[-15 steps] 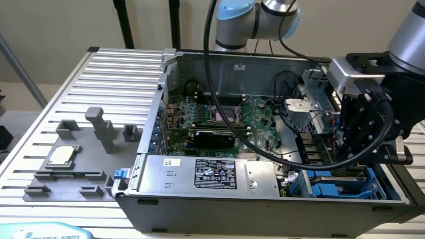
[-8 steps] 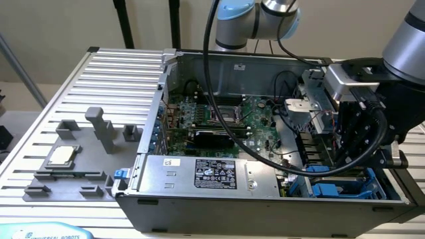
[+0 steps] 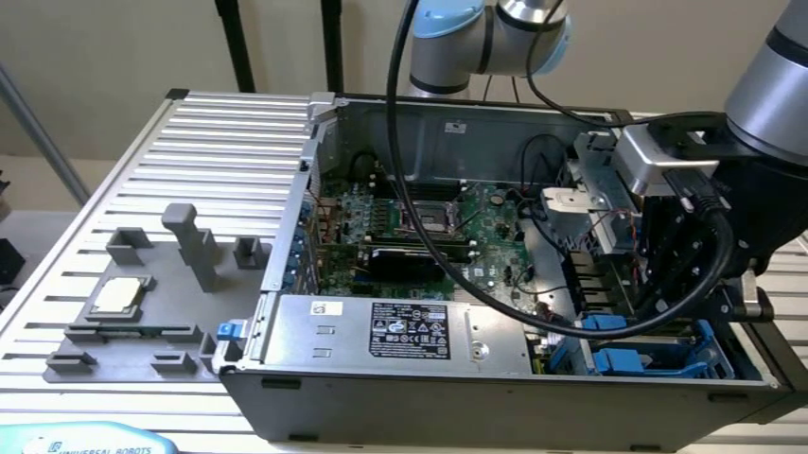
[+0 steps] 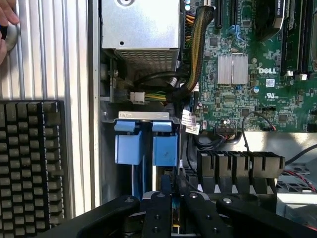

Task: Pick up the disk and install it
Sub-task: 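Insert the second disk wire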

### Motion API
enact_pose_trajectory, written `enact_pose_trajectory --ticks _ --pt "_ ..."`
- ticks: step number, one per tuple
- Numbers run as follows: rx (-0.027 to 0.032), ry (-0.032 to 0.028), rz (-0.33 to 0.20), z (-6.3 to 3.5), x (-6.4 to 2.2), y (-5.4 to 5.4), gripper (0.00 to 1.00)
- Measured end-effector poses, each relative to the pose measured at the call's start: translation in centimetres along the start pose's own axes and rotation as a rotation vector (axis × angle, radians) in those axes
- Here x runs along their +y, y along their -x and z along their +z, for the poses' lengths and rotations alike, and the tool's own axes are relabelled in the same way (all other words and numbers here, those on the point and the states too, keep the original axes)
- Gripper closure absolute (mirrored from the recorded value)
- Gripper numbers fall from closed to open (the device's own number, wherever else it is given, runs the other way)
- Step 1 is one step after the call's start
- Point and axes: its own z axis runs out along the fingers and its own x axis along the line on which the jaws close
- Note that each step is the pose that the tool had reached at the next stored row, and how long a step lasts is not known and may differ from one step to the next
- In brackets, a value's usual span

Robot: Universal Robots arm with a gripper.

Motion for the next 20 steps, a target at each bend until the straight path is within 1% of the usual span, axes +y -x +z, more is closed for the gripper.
enact_pose_trajectory --ticks 4,14,20 --pt "-0.0003 -0.0014 -0.002 0.09 0.0 0.0 0.84" --pt "-0.0012 -0.0016 -0.003 0.25 -0.13 -0.03 0.84" --pt "-0.0036 -0.0016 -0.005 0.64 -0.19 -0.16 0.84"
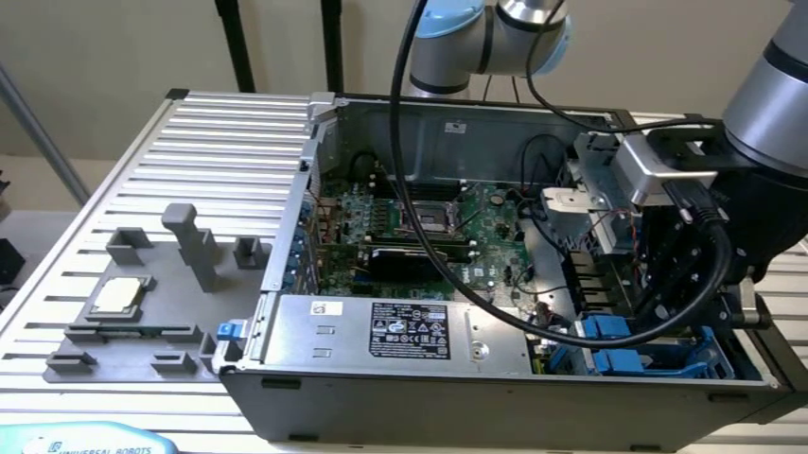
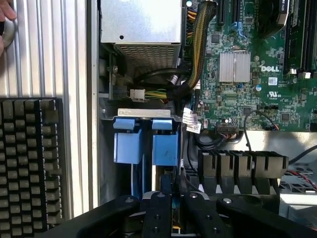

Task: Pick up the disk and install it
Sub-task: 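Insert the second disk wire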

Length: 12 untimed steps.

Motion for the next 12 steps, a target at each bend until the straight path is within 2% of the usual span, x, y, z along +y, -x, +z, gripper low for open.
enact_pose_trajectory --ticks 8,10,11,12 --pt "-0.0033 0.0 0.0 0.15 0.0 -0.15 0.84" --pt "-0.0042 0.0 0.0 -0.12 -0.01 -0.16 0.82" --pt "-0.0037 0.0 0.0 -0.38 -0.01 -0.17 0.76" --pt "-0.0036 0.0 0.0 -0.64 -0.01 -0.17 0.76"
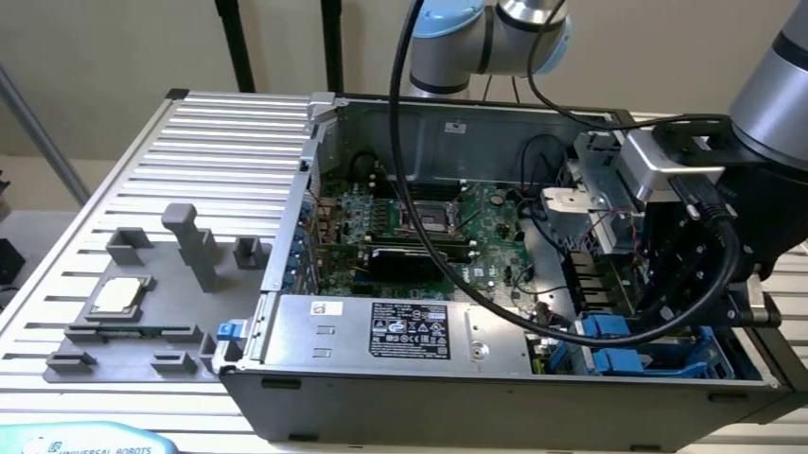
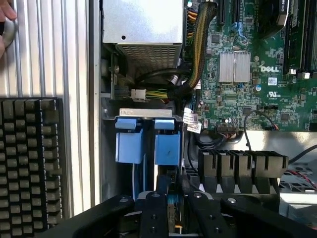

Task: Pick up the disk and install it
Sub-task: 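Insert the second disk wire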

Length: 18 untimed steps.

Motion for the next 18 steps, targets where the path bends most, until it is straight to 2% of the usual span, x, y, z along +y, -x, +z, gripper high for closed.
enact_pose_trajectory --ticks 4,9,18 --pt "0.0 0.0001 0.0 -0.77 0.26 0.0 0.76" --pt "-0.0004 -0.0013 0.0 -1.19 1.53 -0.1 0.76" --pt "-0.0007 -0.0016 0.0 -1.19 1.61 -0.1 0.76"
